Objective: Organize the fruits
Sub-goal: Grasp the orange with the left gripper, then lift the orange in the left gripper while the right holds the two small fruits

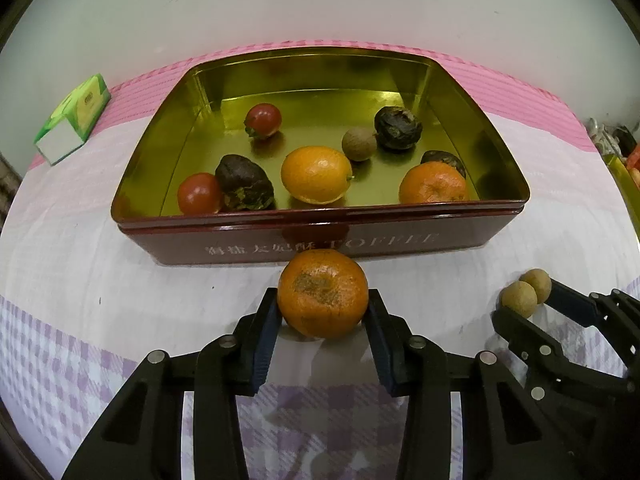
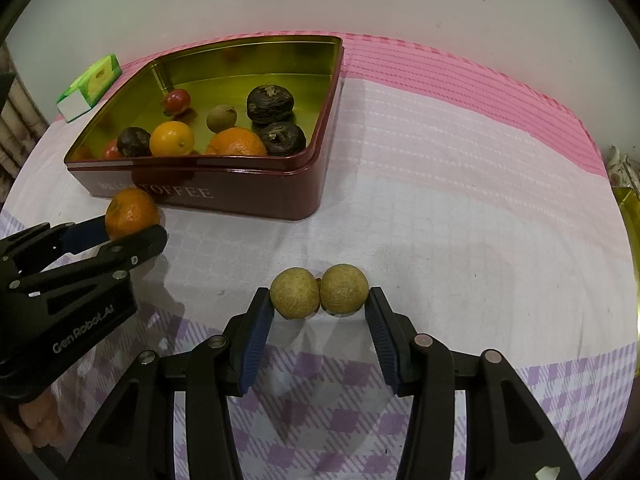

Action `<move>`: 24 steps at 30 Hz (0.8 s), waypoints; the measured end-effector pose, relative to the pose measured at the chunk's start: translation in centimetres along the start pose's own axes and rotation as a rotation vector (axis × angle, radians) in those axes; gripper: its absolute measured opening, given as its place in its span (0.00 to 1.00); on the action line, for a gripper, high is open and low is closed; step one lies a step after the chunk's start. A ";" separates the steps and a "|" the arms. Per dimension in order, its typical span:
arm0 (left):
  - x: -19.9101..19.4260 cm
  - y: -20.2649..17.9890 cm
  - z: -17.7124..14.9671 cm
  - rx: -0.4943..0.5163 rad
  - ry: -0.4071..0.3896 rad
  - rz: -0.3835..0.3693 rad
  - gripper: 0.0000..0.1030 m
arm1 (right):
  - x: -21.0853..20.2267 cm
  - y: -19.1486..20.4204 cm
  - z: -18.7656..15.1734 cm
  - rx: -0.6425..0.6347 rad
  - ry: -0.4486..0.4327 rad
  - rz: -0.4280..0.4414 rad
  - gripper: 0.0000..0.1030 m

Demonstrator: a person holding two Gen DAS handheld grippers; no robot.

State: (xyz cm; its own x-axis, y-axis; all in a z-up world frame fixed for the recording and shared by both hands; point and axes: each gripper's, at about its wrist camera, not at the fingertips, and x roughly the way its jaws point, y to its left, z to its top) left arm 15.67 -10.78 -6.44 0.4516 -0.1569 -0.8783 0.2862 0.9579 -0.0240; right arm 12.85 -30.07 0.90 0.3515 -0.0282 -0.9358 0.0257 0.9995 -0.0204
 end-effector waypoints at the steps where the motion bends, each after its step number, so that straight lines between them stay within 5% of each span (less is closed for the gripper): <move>1: 0.0 0.0 0.0 0.002 0.000 0.000 0.42 | 0.0 0.0 0.0 0.001 0.000 -0.001 0.44; 24: -1.5 1.8 -2.6 -0.030 0.000 0.015 0.41 | 0.0 0.1 0.1 0.008 0.007 -0.021 0.43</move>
State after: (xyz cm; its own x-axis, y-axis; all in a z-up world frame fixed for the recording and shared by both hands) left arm 13.29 -8.24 -6.43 0.4554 -0.1422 -0.8788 0.2538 0.9669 -0.0249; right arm 12.93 -29.92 0.92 0.3440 -0.0489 -0.9377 0.0400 0.9985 -0.0374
